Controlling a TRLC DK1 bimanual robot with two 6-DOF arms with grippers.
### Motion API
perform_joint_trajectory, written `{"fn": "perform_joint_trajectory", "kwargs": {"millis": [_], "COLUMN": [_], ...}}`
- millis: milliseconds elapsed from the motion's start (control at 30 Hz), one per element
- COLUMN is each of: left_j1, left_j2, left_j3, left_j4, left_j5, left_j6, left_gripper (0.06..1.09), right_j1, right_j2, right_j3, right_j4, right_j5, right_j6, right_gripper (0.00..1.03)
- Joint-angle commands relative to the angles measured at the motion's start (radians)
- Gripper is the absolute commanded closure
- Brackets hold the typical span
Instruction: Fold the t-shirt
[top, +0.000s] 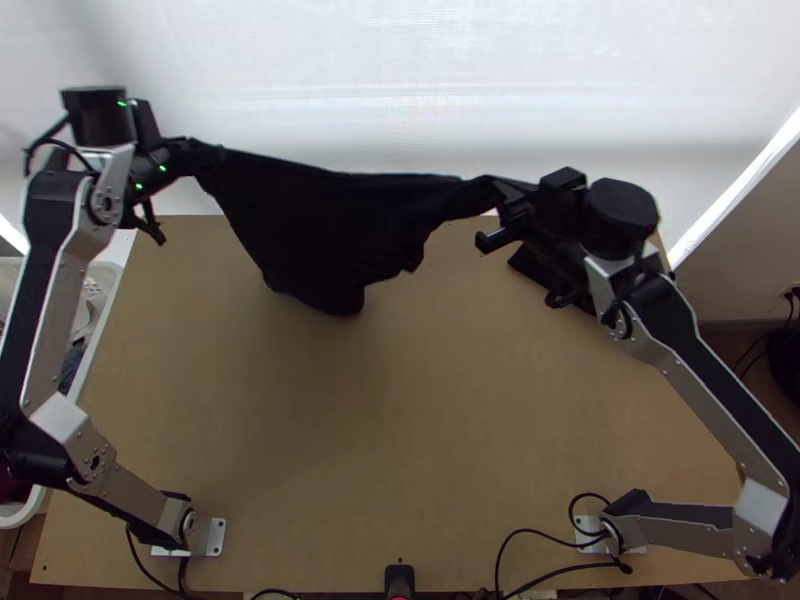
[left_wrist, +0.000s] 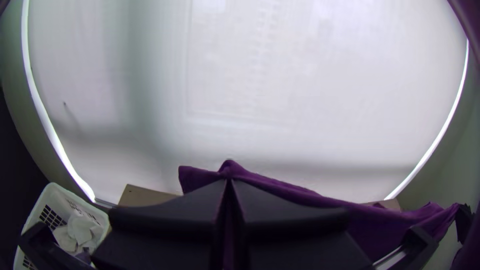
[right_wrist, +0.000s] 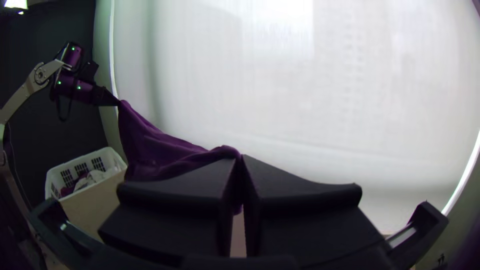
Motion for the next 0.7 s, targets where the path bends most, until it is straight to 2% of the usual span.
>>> {"fn": "perform_joint_trajectory", "kwargs": {"millis": [0, 233, 667], "left_j1": [0.015, 0.000, 0.012], "left_j2": [-0.067, -0.205, -0.463], "left_j3": [0.057, 0.055, 0.052], "left_j4": [-0.043, -0.164, -0.168], "left_j5": [-0.008, -0.007, -0.005], "left_j6": [-0.024, -0.022, -0.022], "left_gripper": [1.05, 1.05, 1.05], "right_j1": [-0.003, 0.004, 0.004], "right_j2": [-0.086, -0.198, -0.413], "right_j3": [0.038, -0.001, -0.104], "right_j4": [0.034, 0.022, 0.045], "right_j5": [0.021, 0.026, 0.026], "right_j6": [0.012, 0.011, 0.018], "right_gripper": [1.00, 1.00, 1.00]}}
